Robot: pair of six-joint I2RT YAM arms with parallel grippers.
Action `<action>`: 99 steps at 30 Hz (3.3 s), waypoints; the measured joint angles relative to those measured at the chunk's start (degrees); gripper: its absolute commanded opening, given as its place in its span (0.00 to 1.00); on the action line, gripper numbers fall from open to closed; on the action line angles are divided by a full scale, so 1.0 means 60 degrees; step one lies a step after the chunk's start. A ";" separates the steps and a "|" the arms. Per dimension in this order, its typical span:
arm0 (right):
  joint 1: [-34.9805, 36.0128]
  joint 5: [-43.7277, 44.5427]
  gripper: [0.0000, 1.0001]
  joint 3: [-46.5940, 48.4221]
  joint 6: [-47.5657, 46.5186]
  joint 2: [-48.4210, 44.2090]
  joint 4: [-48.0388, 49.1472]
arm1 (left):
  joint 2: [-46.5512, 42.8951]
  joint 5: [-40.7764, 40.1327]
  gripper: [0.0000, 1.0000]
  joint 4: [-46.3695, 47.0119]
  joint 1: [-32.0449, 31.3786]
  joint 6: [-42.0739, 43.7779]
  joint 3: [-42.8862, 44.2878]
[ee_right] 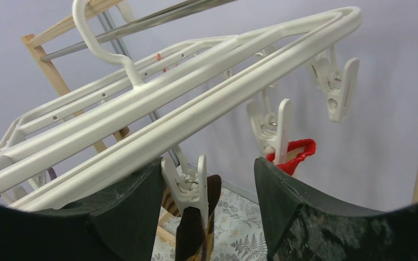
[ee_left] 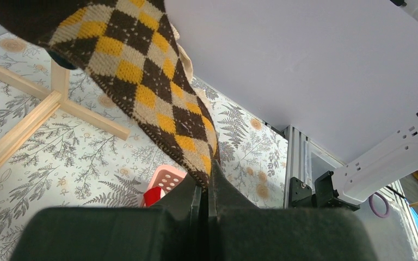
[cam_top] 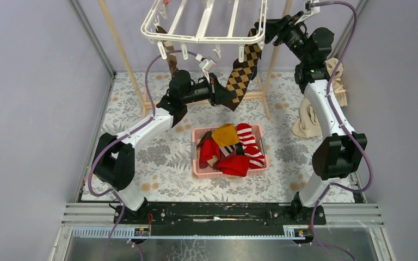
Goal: Remove the socks clipped to the hanger
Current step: Remove the sock from the hanger, then place the sock in the bin.
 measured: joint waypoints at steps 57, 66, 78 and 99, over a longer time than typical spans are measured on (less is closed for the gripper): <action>-0.0004 0.1610 0.75 -0.2969 0.0215 -0.1024 -0.0696 | -0.4277 0.0146 0.00 -0.1821 -0.1045 -0.0863 -0.3133; 0.0484 0.2084 0.77 -0.2481 -0.0426 0.0535 -0.0568 | -0.3129 -0.0597 0.02 -0.1639 -0.1668 -0.1035 -0.4346; 0.1308 0.3340 0.80 -0.2138 -0.1322 0.1286 -0.0138 | -0.3162 -0.1461 0.01 -0.1355 -0.2215 -0.1333 -0.5537; 0.1253 0.3756 0.47 -0.1927 -0.0783 0.2193 0.1075 | -0.4025 -0.2634 0.67 -0.2022 -0.2871 -0.1865 -0.7679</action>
